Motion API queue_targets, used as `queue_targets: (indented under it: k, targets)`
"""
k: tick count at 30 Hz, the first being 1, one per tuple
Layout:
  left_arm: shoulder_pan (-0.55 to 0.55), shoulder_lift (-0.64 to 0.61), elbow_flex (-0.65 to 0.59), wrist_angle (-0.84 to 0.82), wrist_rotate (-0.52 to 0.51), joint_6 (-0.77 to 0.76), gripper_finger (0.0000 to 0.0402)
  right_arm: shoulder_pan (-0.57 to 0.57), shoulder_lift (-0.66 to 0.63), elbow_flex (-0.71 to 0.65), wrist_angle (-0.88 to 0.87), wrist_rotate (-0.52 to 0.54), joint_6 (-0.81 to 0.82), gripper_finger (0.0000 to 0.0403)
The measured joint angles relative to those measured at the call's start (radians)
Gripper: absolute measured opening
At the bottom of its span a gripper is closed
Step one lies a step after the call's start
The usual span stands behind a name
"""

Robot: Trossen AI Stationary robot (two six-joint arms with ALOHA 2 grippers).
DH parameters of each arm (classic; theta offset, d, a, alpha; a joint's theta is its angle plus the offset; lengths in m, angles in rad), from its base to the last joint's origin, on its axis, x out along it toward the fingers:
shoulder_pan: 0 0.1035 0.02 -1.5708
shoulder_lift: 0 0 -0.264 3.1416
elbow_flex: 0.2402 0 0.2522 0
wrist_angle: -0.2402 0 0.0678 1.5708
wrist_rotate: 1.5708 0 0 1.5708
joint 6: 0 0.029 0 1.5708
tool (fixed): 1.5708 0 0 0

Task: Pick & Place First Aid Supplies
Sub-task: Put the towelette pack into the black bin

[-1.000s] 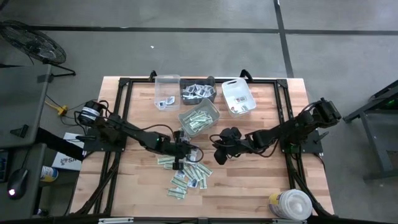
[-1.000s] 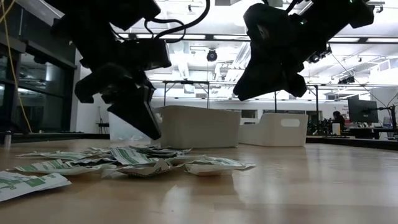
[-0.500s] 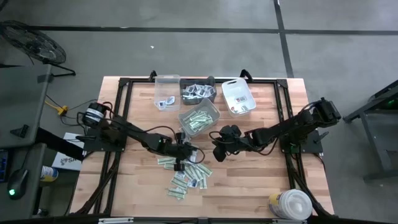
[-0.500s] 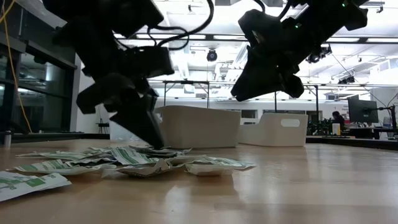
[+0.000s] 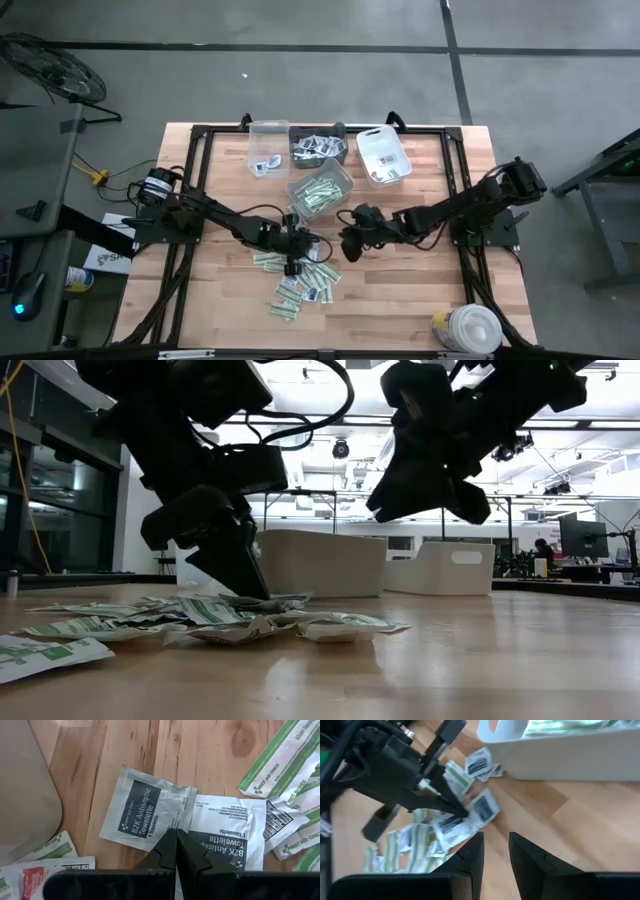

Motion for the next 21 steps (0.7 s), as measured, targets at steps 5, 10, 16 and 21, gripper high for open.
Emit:
queue_targets:
  k: [5, 10, 16, 21]
  targets:
    - [0.000, 0.001, -0.002, 0.002, 0.001, 0.000, 0.0000, 0.000, 0.071, 0.000, 0.109, -0.056, 0.122, 0.0109]
    - [0.000, 0.002, -0.003, 0.002, 0.002, 0.000, 0.0000, -0.003, 0.142, 0.000, 0.167, -0.075, 0.256, 0.0157]
    - [0.000, 0.002, -0.004, 0.007, 0.003, 0.000, 0.0000, -0.035, 0.207, 0.000, 0.222, -0.149, 0.317, 0.0200]
    - [0.000, 0.004, -0.005, 0.023, 0.008, 0.000, 0.0000, -0.073, 0.251, 0.001, 0.305, -0.157, 0.317, 0.0217]
